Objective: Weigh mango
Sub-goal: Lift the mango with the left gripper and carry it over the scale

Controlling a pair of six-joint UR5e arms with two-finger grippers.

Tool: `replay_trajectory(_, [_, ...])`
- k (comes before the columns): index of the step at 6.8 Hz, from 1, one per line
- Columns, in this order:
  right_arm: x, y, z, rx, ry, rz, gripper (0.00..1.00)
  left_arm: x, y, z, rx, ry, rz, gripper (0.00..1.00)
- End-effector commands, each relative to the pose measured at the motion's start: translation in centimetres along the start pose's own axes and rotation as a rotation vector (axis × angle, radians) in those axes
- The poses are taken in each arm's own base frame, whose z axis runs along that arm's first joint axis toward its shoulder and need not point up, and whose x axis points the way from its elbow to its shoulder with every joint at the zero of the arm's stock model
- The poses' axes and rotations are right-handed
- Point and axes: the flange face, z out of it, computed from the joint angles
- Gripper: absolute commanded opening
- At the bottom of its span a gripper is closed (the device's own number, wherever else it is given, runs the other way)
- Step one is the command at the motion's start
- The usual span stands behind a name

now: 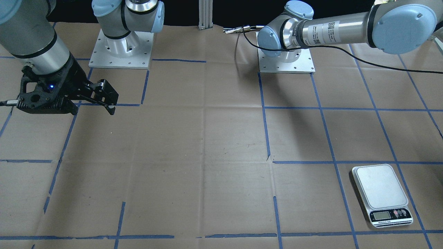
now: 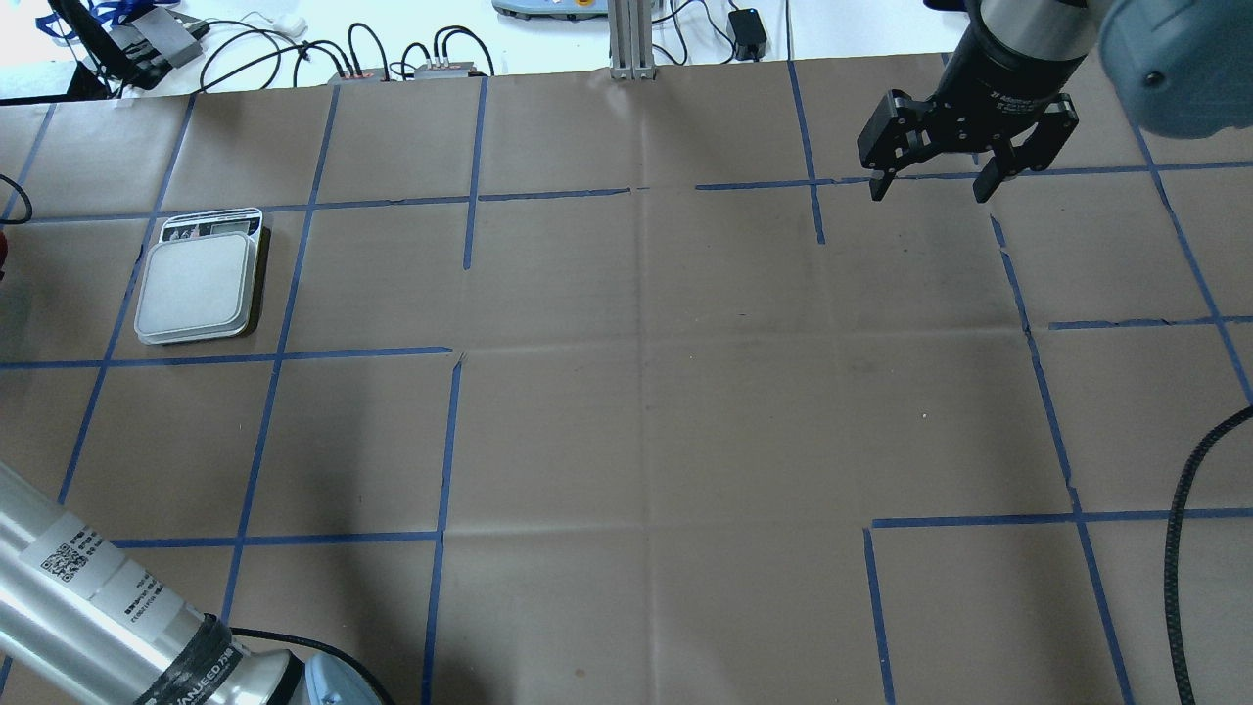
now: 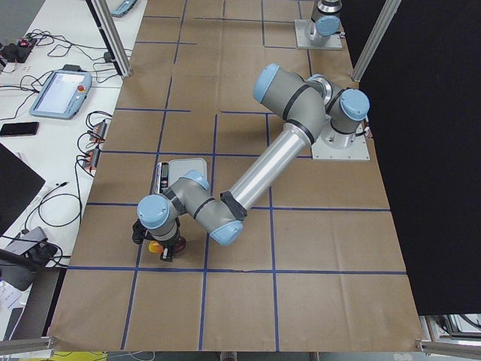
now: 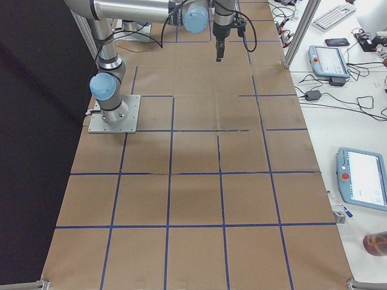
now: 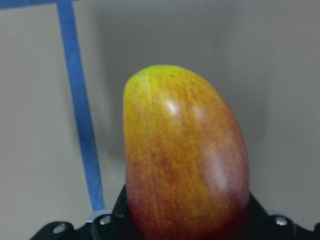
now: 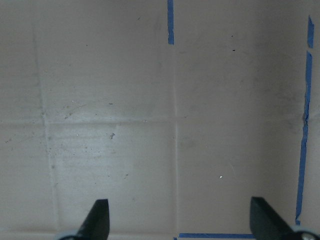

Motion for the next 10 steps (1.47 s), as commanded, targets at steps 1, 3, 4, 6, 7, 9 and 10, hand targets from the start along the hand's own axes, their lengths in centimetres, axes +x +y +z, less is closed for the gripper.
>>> replay_trajectory(1, [0.0,0.0,0.0,0.0,0.0,0.0,1.0,7.9,-2.0,-3.1,-0.03,0.035,-0.018,0.4])
replay_trajectory(3, [0.0,0.0,0.0,0.0,0.0,0.0,1.0,20.8,-1.2,-3.6,-0.076,0.074,-0.129,0.4])
replay_trajectory(4, [0.0,0.0,0.0,0.0,0.0,0.0,1.0,25.1,-0.1,-2.8,-0.068,0.064,-0.171,0.4])
replay_trajectory(6, [0.0,0.0,0.0,0.0,0.0,0.0,1.0,28.9,-1.1,-0.5,-0.021,0.037,-0.168,0.4])
replay_trajectory(7, [0.0,0.0,0.0,0.0,0.0,0.0,1.0,29.0,-1.3,0.2,-0.034,0.036,-0.164,0.41])
replay_trajectory(9, [0.0,0.0,0.0,0.0,0.0,0.0,1.0,29.2,-1.0,0.5,-0.049,0.04,-0.164,0.45])
replay_trajectory(10, [0.0,0.0,0.0,0.0,0.0,0.0,1.0,29.0,-1.0,0.5,-0.05,0.04,-0.165,0.56])
